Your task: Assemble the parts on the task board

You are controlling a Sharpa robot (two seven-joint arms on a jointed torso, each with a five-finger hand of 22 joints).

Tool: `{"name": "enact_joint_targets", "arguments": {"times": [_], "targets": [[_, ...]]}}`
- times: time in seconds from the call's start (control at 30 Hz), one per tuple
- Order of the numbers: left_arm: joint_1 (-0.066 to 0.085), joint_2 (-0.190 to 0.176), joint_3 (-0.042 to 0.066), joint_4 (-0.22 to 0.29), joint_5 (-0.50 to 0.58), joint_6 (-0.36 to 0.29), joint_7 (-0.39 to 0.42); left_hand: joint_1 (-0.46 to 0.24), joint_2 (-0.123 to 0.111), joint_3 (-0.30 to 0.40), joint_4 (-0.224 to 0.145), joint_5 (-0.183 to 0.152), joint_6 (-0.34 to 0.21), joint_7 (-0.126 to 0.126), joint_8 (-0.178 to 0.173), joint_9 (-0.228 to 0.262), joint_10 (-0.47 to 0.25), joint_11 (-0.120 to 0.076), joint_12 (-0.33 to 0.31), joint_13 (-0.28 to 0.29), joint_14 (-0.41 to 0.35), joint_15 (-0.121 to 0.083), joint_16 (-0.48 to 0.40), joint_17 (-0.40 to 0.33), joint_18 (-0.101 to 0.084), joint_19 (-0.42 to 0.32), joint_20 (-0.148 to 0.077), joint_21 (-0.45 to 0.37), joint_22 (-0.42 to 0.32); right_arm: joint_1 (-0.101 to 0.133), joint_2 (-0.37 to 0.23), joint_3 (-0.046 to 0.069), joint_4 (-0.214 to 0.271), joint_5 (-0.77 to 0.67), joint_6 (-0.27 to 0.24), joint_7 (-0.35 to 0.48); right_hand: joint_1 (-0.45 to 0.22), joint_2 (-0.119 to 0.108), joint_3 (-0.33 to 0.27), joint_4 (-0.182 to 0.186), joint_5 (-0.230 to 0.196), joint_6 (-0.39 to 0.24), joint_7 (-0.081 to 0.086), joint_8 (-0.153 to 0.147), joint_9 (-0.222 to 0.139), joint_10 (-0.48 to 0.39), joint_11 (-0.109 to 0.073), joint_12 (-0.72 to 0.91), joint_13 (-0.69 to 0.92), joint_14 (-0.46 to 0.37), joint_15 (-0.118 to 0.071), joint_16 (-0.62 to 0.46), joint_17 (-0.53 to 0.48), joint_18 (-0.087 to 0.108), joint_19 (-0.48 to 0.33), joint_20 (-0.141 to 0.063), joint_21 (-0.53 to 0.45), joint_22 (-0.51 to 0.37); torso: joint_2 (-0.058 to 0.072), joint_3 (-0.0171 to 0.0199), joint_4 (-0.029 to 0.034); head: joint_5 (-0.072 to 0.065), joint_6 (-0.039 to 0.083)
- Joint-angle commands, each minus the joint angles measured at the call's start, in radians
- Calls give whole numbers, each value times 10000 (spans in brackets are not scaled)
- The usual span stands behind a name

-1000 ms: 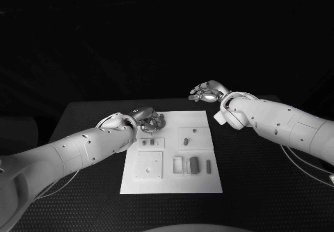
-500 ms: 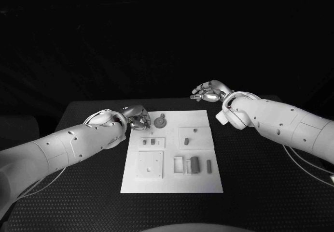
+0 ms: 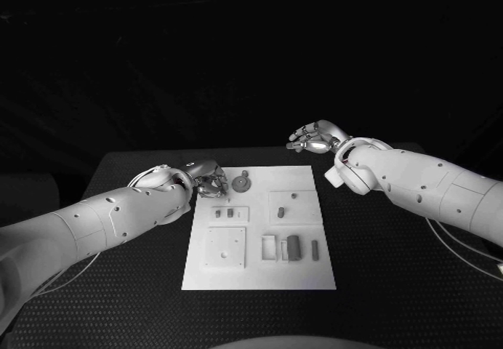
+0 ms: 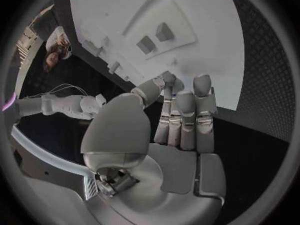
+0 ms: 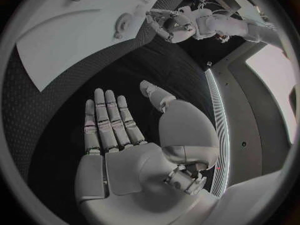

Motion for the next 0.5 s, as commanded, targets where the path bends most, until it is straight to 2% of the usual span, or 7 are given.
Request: {"name": "enact_joint_targets", "arguments": {"times": [0.03,0.17,0.5], "targets": [[-9,61,-33,-98,-80,195,7,12,150,46,-10,27,68,3,18,17,262,118,34,429,52,-38,-48,13,674,24,-65,-46,131,-1,4,4,10,-6,57,111,59,40,-59,-16,-41,-80,319,65,-13,88,-16,-50,-7,-20,58,10,-13,-135,-65,3,-52,13,-2,14,3,10,-15],[-10,78,-107,-132,-104,287,-22,8,158,45,-8,23,66,4,16,17,263,119,30,433,50,-37,-50,17,671,23,-67,-50,133,-1,4,4,24,-6,58,113,60,40,-59,-16,-41,-80,320,67,-16,89,-16,-51,-7,-20,59,11,-15,-135,-66,3,-52,14,-3,21,-1,15,-13],[-25,104,-152,-136,-178,460,-55,-1,176,44,-7,18,62,6,12,17,264,120,18,441,46,-36,-55,27,663,20,-71,-61,136,-1,7,4,9,-6,58,118,61,41,-59,-16,-41,-81,320,72,-23,91,-16,-56,-7,-21,59,14,-22,-135,-67,3,-53,18,-1,22,-3,5,-34]]}}
